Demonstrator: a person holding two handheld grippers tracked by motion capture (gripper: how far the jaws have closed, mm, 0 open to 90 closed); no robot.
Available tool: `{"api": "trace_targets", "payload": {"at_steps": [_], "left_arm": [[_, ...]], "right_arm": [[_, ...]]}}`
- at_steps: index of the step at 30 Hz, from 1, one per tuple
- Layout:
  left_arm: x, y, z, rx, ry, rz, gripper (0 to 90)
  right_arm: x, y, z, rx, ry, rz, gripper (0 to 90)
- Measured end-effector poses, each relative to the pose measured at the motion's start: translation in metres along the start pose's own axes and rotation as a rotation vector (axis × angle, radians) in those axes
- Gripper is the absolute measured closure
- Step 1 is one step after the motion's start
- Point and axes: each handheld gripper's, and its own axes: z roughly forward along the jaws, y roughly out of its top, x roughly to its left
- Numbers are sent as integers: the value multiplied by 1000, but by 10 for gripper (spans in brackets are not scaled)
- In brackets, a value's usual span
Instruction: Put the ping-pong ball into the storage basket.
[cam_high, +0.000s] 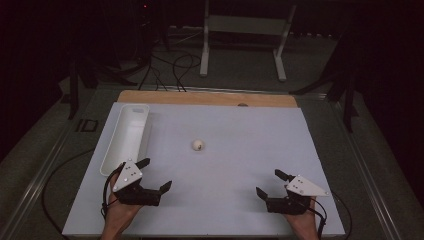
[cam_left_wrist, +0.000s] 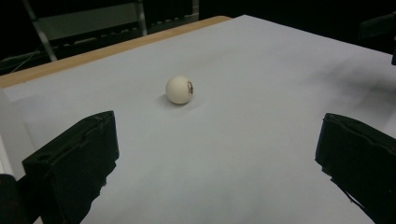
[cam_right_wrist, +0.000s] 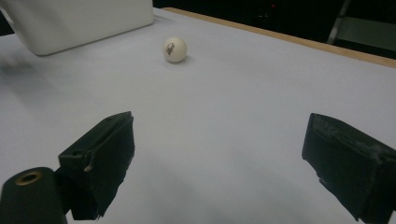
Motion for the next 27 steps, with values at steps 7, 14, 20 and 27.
{"api": "trace_targets", "payload": {"at_steps": [7, 14, 20, 27], "left_arm": [[1, 12, -1, 28, 5, -1, 0], [0, 21, -1, 66, 25, 18, 0], [0, 30, 3, 96, 36, 28, 0], [2, 40, 9, 137, 50, 42, 0]], "right_arm": [[2, 1, -1, -5, -11, -7, 91], [1, 1, -2, -5, -20, -2, 91], [2, 1, -2, -6, -25, -2, 91], [1, 1, -2, 0, -35, 3, 87]]}}
